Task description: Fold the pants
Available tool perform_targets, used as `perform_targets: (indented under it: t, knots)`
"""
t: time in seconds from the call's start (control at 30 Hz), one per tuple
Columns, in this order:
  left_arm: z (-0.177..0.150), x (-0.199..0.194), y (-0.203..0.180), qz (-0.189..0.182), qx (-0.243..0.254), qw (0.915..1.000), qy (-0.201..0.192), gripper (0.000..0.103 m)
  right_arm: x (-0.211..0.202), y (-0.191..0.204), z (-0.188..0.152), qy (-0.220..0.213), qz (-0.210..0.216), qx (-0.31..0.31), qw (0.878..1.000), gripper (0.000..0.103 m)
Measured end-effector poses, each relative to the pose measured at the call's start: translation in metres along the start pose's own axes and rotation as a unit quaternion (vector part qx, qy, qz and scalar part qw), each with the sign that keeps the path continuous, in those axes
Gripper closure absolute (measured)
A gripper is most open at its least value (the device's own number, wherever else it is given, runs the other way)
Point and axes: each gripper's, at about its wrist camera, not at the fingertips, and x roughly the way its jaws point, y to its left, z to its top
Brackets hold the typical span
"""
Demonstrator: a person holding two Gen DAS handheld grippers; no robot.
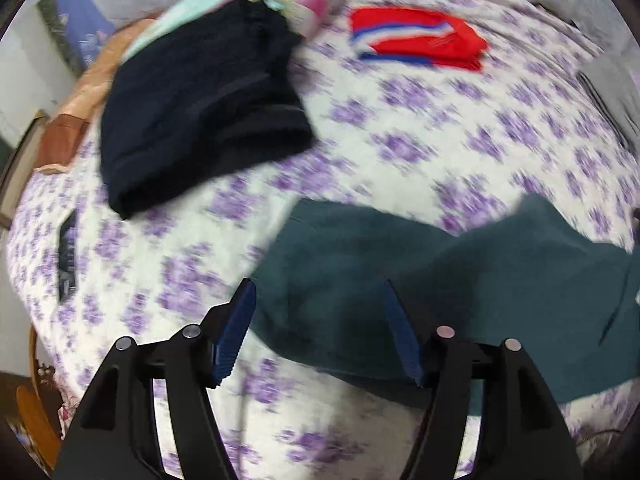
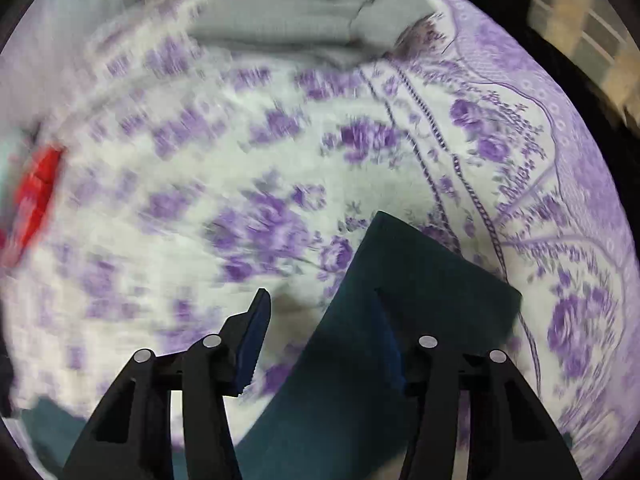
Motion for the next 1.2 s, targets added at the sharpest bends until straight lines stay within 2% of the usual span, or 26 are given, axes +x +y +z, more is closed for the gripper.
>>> perform_targets:
  t: [0.07, 0.13, 0.2, 0.27, 0.33, 0.4, 0.47, 0.53, 0.57, 0.67, 0.77, 0.9, 0.97, 1.0, 1.03, 1.07, 1.1, 1.13, 1.2]
  knots:
    - [-0.009, 0.011, -0.012, -0.004, 0.012, 0.9997, 0.02, 0.04, 0.002, -0.005, 0.0, -0.007, -0.003, 0.004, 1.0, 0.098]
    - [-0.016, 0.026, -0.016, -0.012, 0.006, 0.9989, 0.044, 0.04, -0.017, -0.024, -0.001, -0.024, 0.049, 0.043, 0.998, 0.101]
    - [-0.019, 0.04, -0.016, 0.002, 0.007, 0.9979, 0.064, 0.04, -0.054, -0.05, -0.01, -0.062, 0.103, 0.069, 0.99, 0.102]
    - [-0.022, 0.053, -0.015, 0.016, 0.012, 0.9962, 0.085, 0.039, -0.091, -0.084, -0.03, -0.093, 0.148, 0.095, 0.98, 0.102]
    - [-0.023, 0.059, -0.012, 0.024, 0.014, 0.996, 0.086, 0.037, -0.13, -0.127, -0.061, -0.121, 0.182, 0.121, 0.968, 0.102]
    - [-0.021, 0.061, -0.012, 0.026, 0.018, 0.9958, 0.086, 0.036, -0.149, -0.167, -0.096, -0.126, 0.212, 0.144, 0.958, 0.102]
    - [-0.019, 0.063, -0.013, 0.029, 0.026, 0.9954, 0.087, 0.035, -0.146, -0.195, -0.13, -0.102, 0.222, 0.163, 0.956, 0.102]
    - [-0.017, 0.065, -0.018, 0.038, 0.044, 0.9944, 0.088, 0.035, -0.129, -0.219, -0.169, -0.068, 0.202, 0.192, 0.958, 0.101]
    - [-0.017, 0.065, -0.02, 0.041, 0.051, 0.9939, 0.089, 0.034, -0.114, -0.23, -0.188, -0.042, 0.202, 0.215, 0.954, 0.101]
    - [-0.016, 0.064, -0.026, 0.05, 0.07, 0.9923, 0.089, 0.034, -0.092, -0.229, -0.216, -0.01, 0.169, 0.228, 0.959, 0.101]
    - [-0.017, 0.062, -0.03, 0.058, 0.087, 0.9907, 0.087, 0.034, -0.095, -0.235, -0.227, -0.026, 0.157, 0.248, 0.956, 0.102]
    - [-0.014, 0.059, -0.025, 0.056, 0.083, 0.9913, 0.085, 0.034, -0.119, -0.242, -0.219, -0.073, 0.174, 0.252, 0.949, 0.103]
    - [-0.012, 0.061, -0.019, 0.045, 0.069, 0.9927, 0.088, 0.034, -0.117, -0.242, -0.212, -0.059, 0.166, 0.247, 0.953, 0.097]
    - [-0.012, 0.059, -0.014, 0.043, 0.065, 0.993, 0.089, 0.034, -0.113, -0.242, -0.208, -0.055, 0.154, 0.249, 0.955, 0.082]
    - [-0.012, 0.058, -0.014, 0.041, 0.061, 0.9934, 0.088, 0.035, -0.111, -0.244, -0.208, -0.052, 0.147, 0.255, 0.954, 0.057]
    - [-0.012, 0.057, -0.013, 0.039, 0.06, 0.9938, 0.086, 0.035, -0.106, -0.243, -0.205, -0.047, 0.147, 0.266, 0.952, 0.056]
    - [-0.012, 0.055, -0.013, 0.035, 0.06, 0.9942, 0.082, 0.035, -0.103, -0.244, -0.205, -0.04, 0.148, 0.267, 0.952, 0.058]
    - [-0.012, 0.055, -0.009, 0.03, 0.06, 0.9946, 0.079, 0.035, -0.096, -0.24, -0.202, -0.026, 0.141, 0.264, 0.954, 0.073]
    - [-0.014, 0.05, -0.008, 0.011, 0.053, 0.9957, 0.075, 0.035, -0.087, -0.23, -0.195, -0.022, 0.131, 0.252, 0.959, 0.086]
